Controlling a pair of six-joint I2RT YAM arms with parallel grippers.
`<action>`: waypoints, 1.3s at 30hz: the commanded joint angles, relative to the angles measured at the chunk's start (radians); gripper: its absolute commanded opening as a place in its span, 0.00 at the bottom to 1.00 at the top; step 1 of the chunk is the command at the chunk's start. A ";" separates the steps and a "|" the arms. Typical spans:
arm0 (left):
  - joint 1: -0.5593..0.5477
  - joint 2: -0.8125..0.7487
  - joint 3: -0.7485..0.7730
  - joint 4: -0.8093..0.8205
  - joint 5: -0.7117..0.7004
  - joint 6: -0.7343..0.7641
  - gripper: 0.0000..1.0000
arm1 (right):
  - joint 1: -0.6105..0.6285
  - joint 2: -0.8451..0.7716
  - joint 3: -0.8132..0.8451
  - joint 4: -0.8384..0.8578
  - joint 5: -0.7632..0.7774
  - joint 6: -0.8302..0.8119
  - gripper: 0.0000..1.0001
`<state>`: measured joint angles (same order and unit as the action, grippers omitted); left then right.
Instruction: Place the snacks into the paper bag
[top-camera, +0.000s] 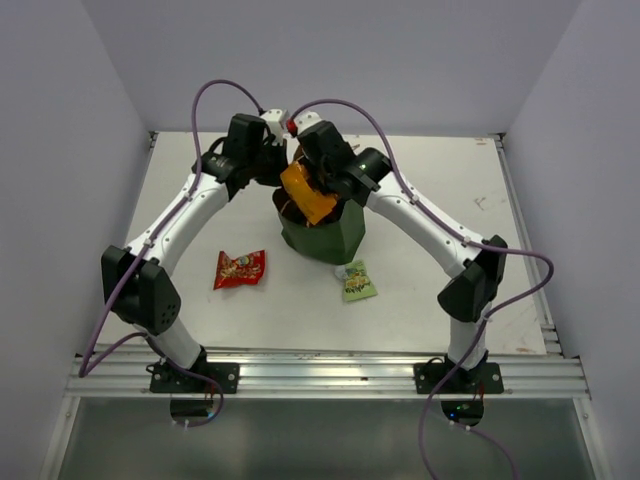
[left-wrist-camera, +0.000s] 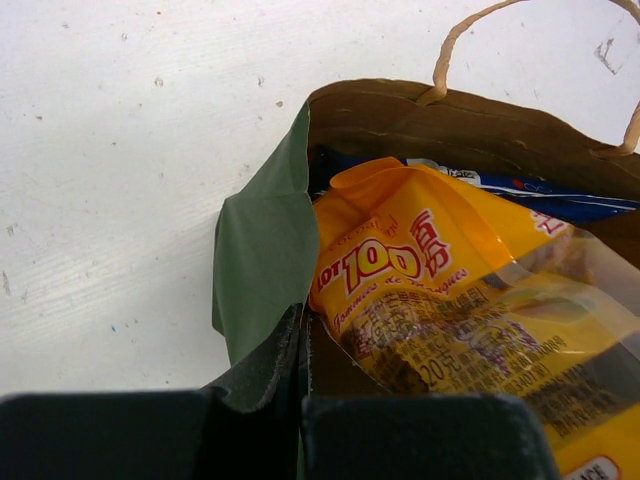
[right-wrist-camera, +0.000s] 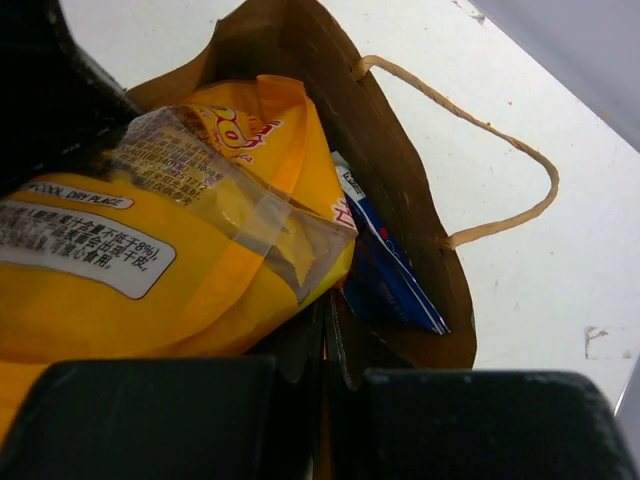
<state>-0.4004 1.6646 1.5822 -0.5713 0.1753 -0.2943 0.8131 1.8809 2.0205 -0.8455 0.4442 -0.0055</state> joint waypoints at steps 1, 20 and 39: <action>-0.006 0.001 0.044 0.001 0.043 -0.009 0.00 | 0.017 0.093 0.108 -0.025 0.014 0.022 0.00; -0.006 -0.026 0.087 -0.015 0.026 -0.029 0.00 | 0.008 0.213 0.233 -0.159 0.263 -0.037 0.00; -0.035 -0.062 0.124 -0.041 -0.043 -0.074 0.00 | 0.069 -0.386 -0.312 -0.031 0.168 0.212 0.75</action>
<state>-0.4210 1.6657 1.6428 -0.6456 0.1268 -0.3401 0.8890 1.5642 1.9945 -0.8997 0.6792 0.0429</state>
